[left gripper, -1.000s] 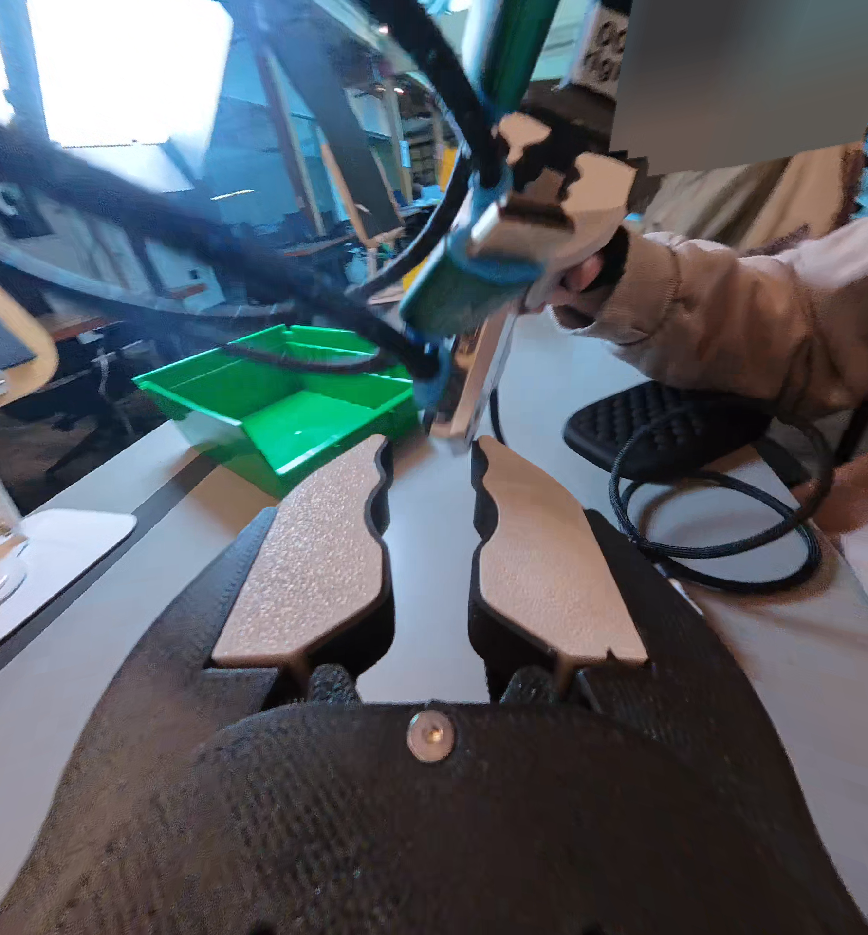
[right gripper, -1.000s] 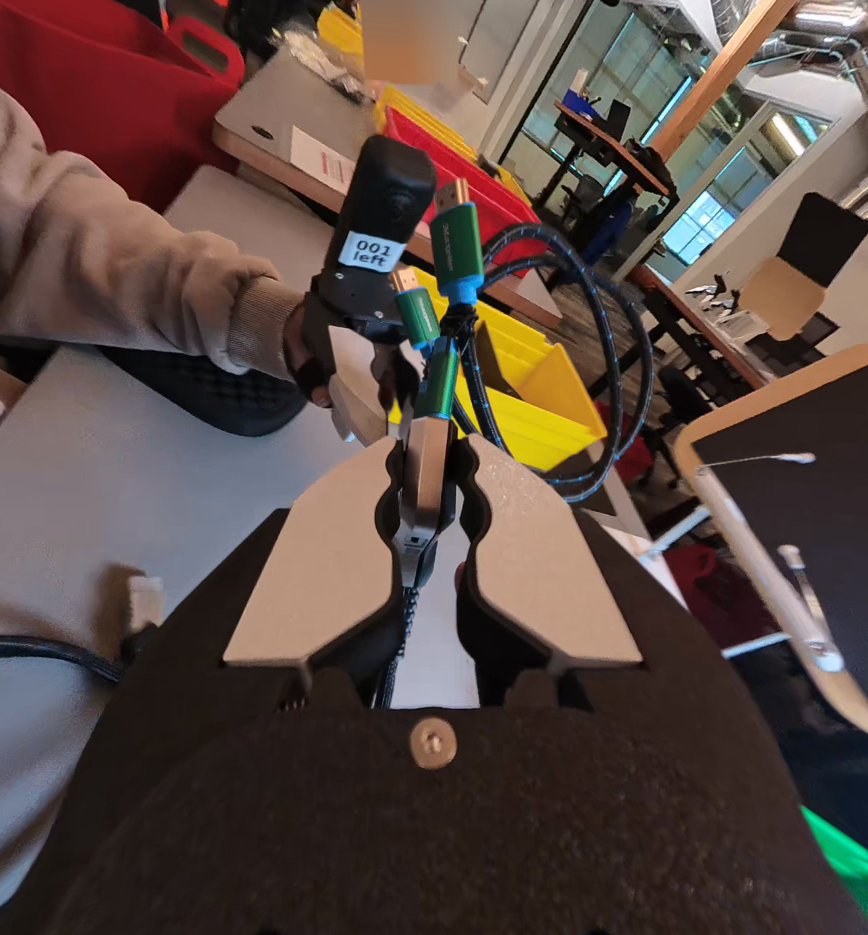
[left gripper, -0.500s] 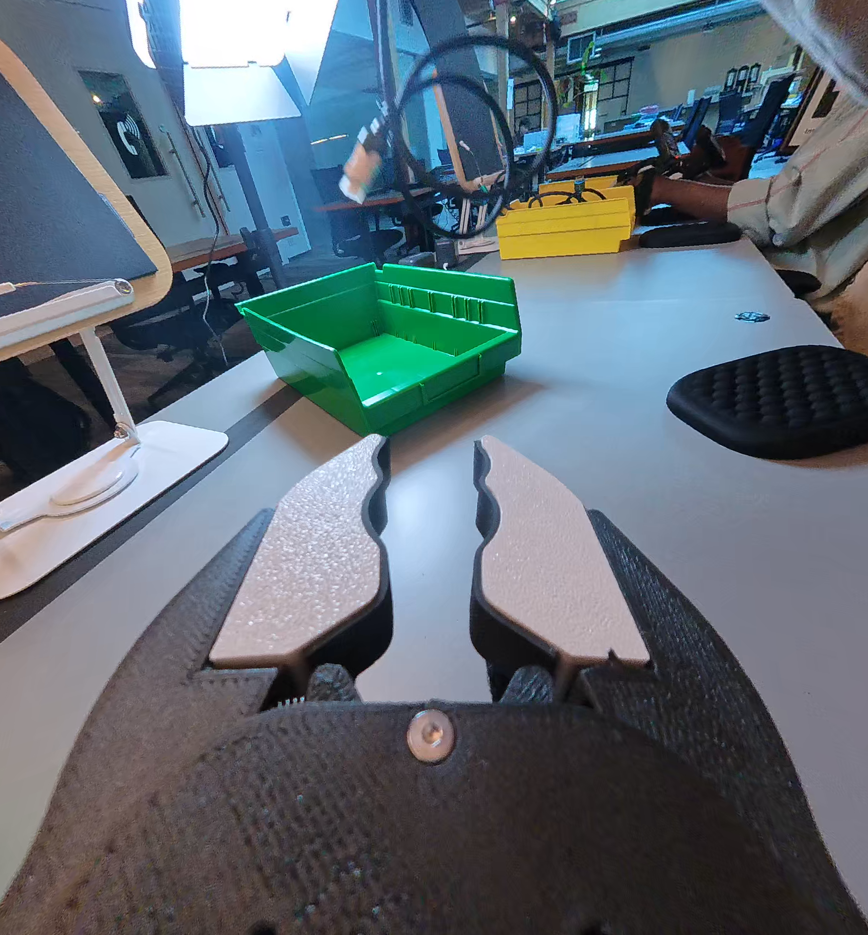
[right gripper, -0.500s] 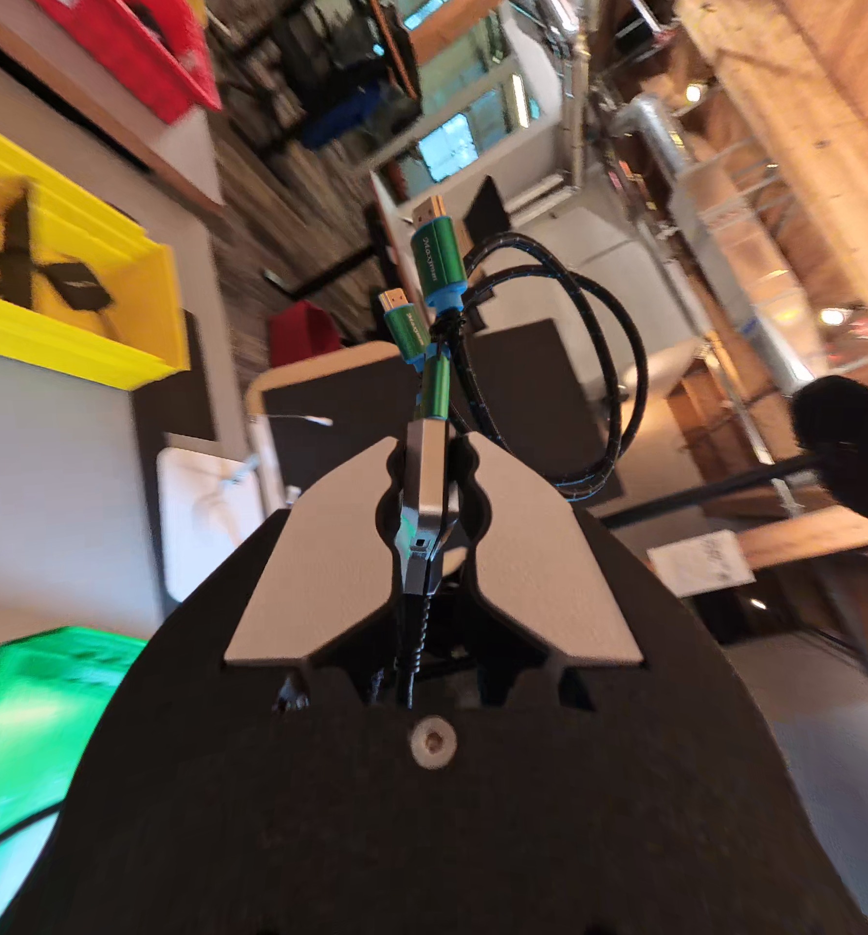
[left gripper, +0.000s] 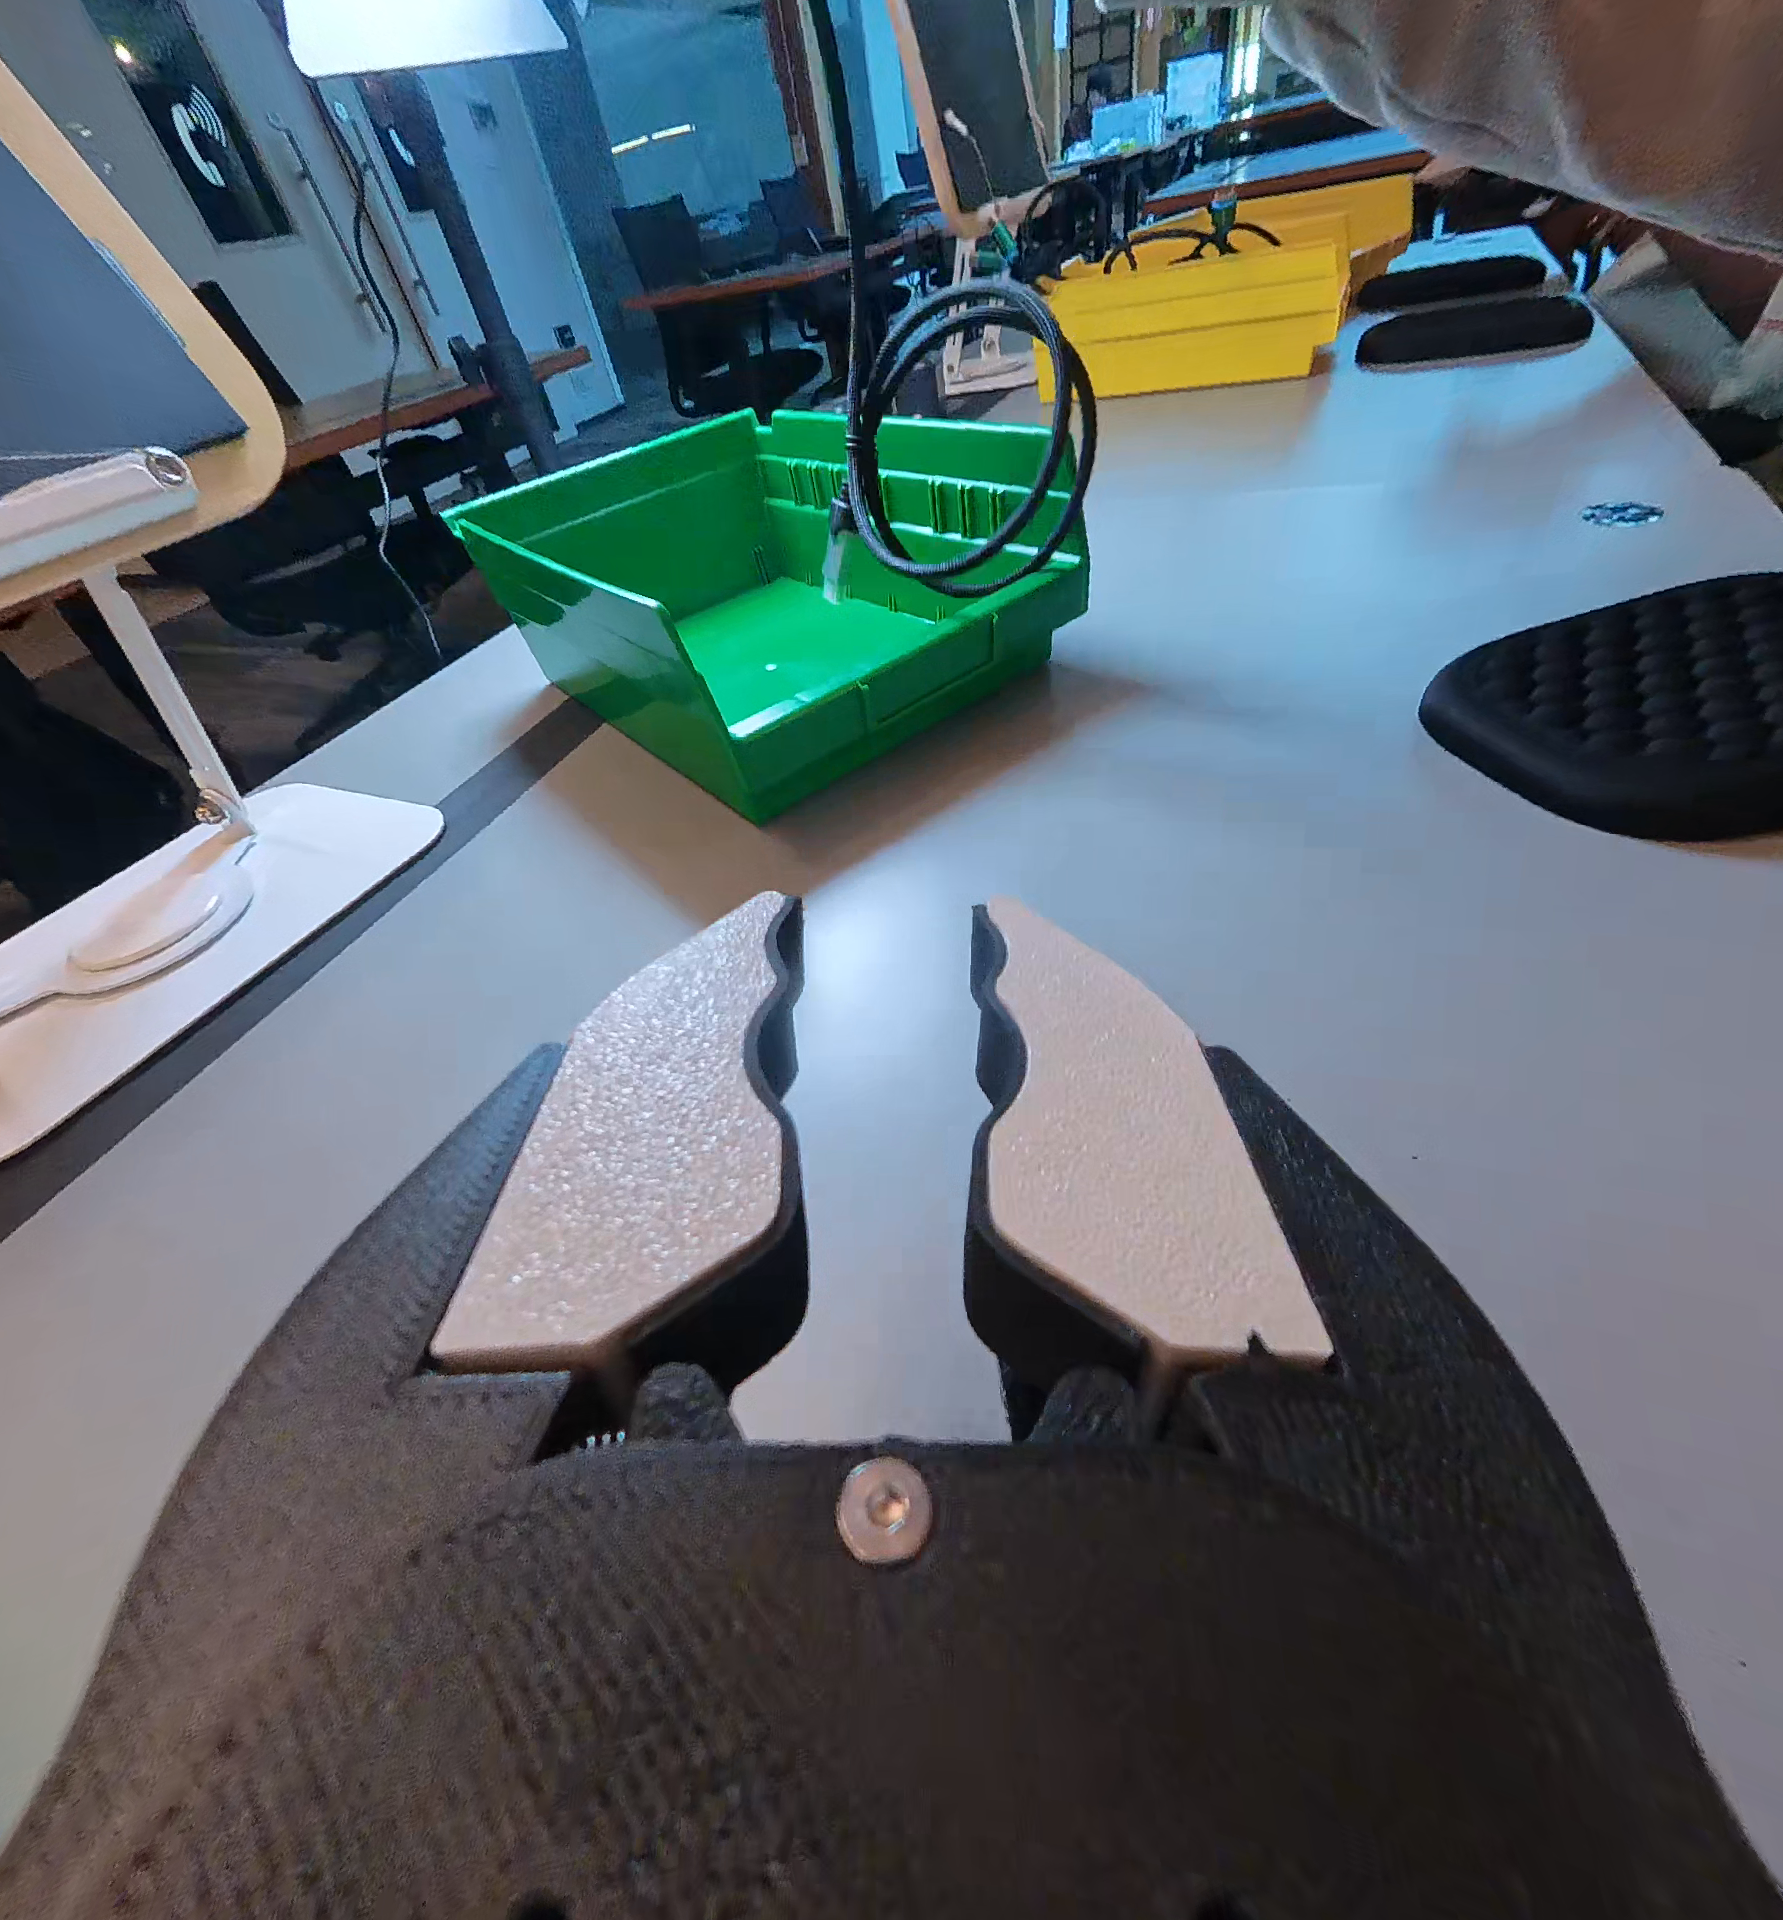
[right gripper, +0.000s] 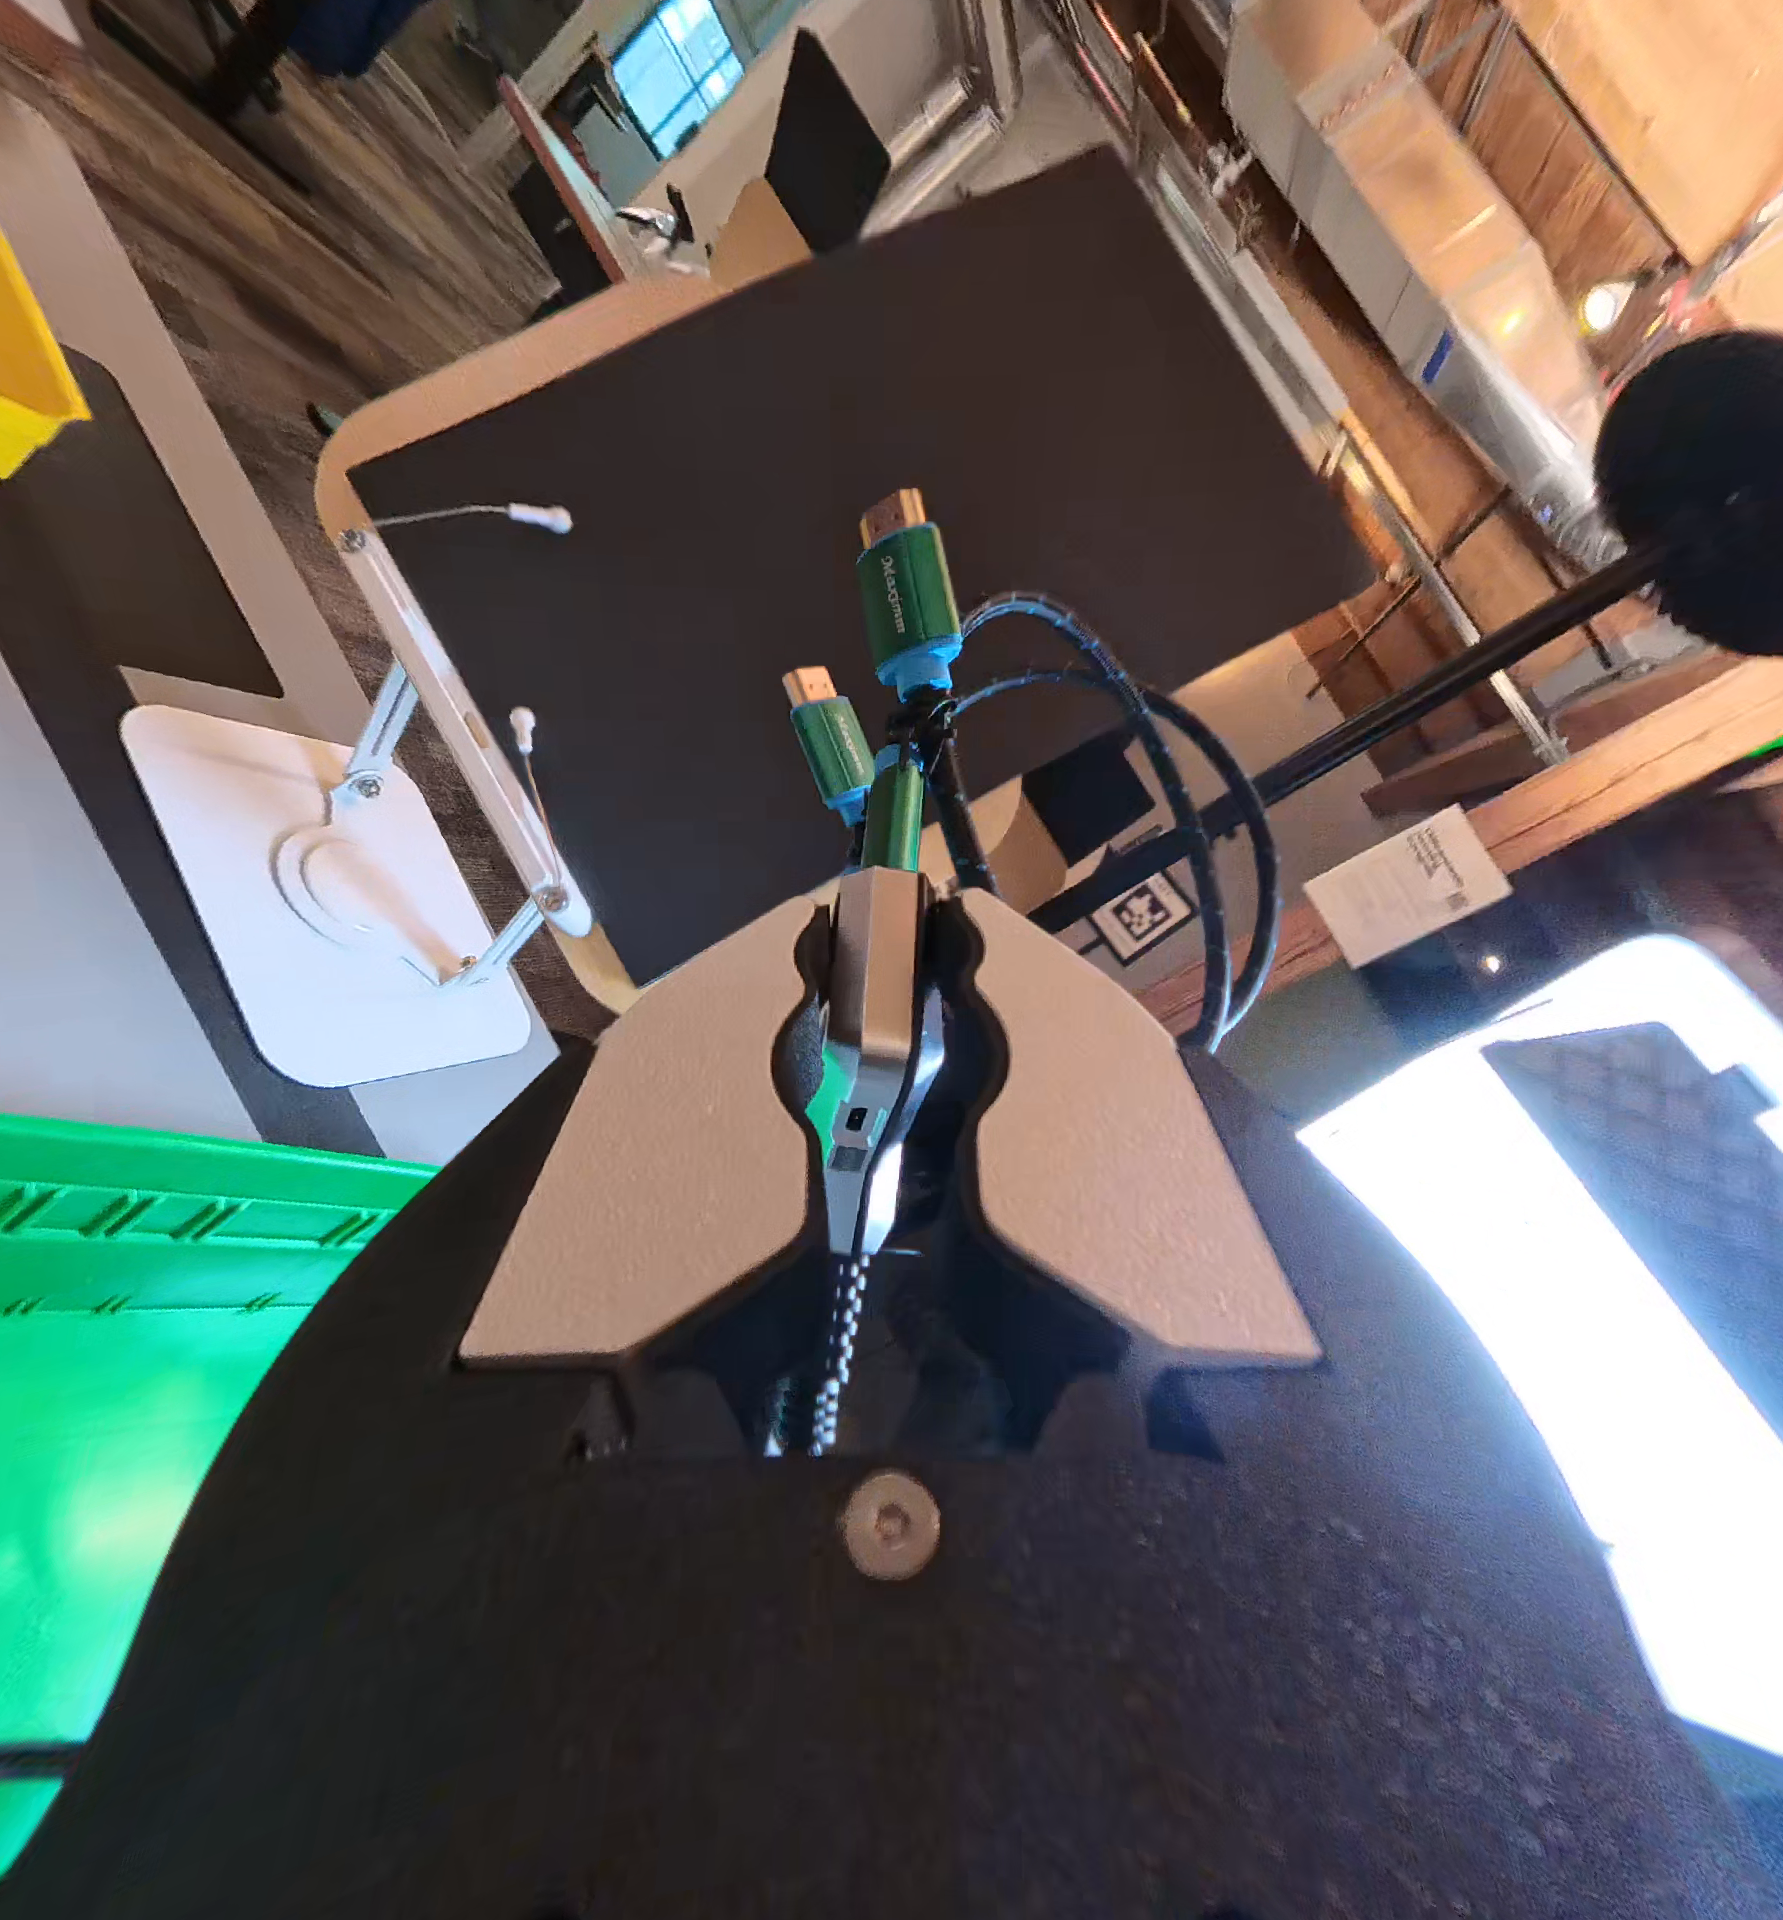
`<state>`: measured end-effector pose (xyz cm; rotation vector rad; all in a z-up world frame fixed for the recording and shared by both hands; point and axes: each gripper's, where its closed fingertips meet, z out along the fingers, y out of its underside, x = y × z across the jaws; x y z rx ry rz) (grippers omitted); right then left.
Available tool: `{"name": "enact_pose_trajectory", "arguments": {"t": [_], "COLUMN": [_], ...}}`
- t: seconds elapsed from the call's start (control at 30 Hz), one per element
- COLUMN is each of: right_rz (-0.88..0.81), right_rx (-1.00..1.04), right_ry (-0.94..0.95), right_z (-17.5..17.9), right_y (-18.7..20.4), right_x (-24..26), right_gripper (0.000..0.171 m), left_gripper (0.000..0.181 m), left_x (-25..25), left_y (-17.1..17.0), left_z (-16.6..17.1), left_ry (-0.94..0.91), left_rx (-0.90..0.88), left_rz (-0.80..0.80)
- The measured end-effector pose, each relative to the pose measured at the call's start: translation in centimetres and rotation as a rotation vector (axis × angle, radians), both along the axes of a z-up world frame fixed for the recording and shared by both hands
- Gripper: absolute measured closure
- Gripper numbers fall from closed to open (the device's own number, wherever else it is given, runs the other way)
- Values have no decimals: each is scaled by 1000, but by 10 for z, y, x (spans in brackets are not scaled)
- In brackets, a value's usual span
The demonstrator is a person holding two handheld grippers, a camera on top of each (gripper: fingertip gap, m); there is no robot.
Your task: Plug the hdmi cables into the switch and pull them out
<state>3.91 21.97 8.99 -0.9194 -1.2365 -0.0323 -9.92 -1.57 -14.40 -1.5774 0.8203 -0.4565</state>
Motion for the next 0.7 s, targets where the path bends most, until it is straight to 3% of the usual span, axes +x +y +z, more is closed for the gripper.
{"name": "enact_pose_trajectory", "arguments": {"t": [0.13, 0.33, 0.43, 0.53, 0.6, 0.7], "right_rz": [-30, -24, 14, 11, 9, 15], "right_rx": [-24, 10, 17, -25, -45, -163], "right_ry": [76, 221, 241, 219, 221, 249], "right_z": [-2, 48, 57, 33, 11, -21], "right_y": [30, 62, 66, 73, 71, 64], "right_x": [-1, -8, -13, -12, -7, 6], "right_gripper": [152, 153, 153, 154, 171, 171], "left_gripper": [150, 150, 151, 151, 152, 153], "left_x": [4, 5, 5, 5, 6, 8], "left_y": [2, 3, 4, 2, 1, -1], "left_z": [-12, -22, -27, -29, -28, -29], "left_ry": [33, 59, 74, 94, 100, 118], "left_rx": [-29, -55, -67, -62, -57, -50], "left_rz": [-6, -8, -8, -10, -11, -13]}}
